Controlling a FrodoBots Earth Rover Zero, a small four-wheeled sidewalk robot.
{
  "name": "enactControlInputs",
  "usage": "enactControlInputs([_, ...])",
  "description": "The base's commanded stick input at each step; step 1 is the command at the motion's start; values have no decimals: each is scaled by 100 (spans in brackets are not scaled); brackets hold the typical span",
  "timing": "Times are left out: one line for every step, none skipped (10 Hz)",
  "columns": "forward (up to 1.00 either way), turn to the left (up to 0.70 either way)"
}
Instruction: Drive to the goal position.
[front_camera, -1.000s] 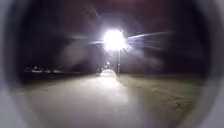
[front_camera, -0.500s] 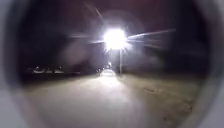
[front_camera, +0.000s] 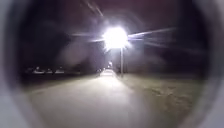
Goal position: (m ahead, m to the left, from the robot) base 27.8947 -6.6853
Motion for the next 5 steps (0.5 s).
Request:
enactControlInputs([70,5])
enactControlInputs([70,5])
enactControlInputs([70,6])
enactControlInputs([70,11])
enactControlInputs([70,16])
